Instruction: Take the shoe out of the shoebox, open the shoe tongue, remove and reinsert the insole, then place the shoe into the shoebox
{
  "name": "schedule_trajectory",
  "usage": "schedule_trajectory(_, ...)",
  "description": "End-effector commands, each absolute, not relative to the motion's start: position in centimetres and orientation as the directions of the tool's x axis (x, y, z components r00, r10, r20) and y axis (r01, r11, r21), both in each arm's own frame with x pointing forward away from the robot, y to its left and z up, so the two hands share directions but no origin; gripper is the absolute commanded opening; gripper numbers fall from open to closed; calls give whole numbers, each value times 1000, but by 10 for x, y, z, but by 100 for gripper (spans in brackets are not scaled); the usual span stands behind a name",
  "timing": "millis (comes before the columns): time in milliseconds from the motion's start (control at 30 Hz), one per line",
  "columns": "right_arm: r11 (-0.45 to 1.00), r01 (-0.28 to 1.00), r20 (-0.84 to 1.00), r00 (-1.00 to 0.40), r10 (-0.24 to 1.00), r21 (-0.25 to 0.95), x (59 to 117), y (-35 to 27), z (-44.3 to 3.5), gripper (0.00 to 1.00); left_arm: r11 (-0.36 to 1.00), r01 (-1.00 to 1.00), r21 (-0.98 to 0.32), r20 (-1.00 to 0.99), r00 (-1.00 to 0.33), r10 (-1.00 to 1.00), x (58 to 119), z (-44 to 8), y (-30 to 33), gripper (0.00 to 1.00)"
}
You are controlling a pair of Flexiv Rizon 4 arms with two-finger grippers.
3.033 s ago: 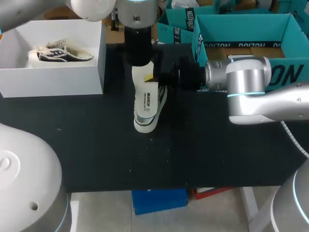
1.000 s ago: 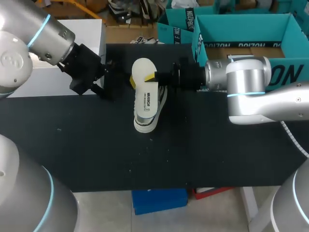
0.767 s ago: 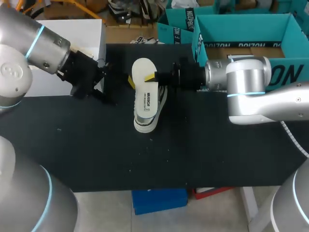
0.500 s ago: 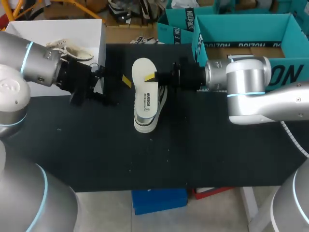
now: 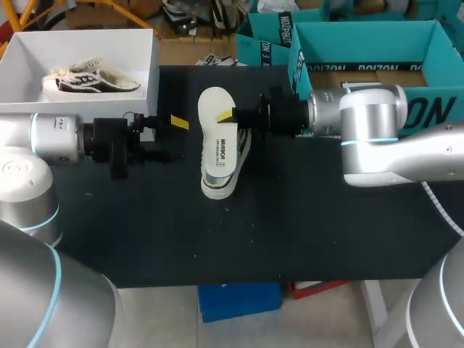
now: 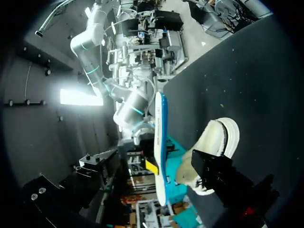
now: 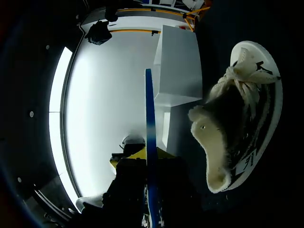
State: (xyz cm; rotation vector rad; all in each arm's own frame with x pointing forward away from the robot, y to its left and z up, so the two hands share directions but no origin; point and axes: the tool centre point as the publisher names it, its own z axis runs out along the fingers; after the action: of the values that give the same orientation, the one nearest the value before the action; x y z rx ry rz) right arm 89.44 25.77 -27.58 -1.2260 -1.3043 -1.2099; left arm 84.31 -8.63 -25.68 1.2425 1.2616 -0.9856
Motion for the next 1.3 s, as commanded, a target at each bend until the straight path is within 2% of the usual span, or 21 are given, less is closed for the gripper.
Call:
schedule_trajectory(33,11,998,996,-55,67,55,895,259,-277,0,141,983,120,-992,112,63,853,-263,-96,100)
schedule_trajectory(367,11,998,996,-55,67,55,895,259,-277,0,163,980,112,-993,106,46,880,-271,-110,100)
schedule_trajectory(433,11,998,996,-55,67,55,895,259,-277,0,168,979,111,-994,106,38,885,-272,-112,84)
schedule_trajectory(467,11,998,996,-55,67,55,895,259,-277,0,170,979,112,-994,107,35,887,-272,-114,79)
schedule_trajectory(567,11,998,996,-55,67,55,895,259,-277,0,172,979,113,-994,111,20,892,-271,-118,75)
schedule_trajectory(600,11,998,996,-55,67,55,895,259,-277,0,172,978,114,-994,112,20,894,-271,-119,65)
schedule_trajectory(667,11,998,996,-55,67,55,895,259,-277,0,171,979,114,-993,114,12,897,-271,-123,57)
schedule_trajectory(900,11,998,996,-55,67,55,895,259,-277,0,162,980,112,-993,114,-7,905,-272,-131,53)
schedule_trajectory(1100,11,998,996,-55,67,55,895,259,-277,0,157,981,115,-993,118,-12,907,-271,-134,35)
schedule_trajectory(1233,11,998,996,-55,67,55,895,259,-277,0,154,982,113,-993,116,-14,908,-272,-135,32)
schedule_trajectory(1300,11,998,996,-55,67,55,895,259,-277,0,151,982,112,-993,115,-14,909,-273,-136,27)
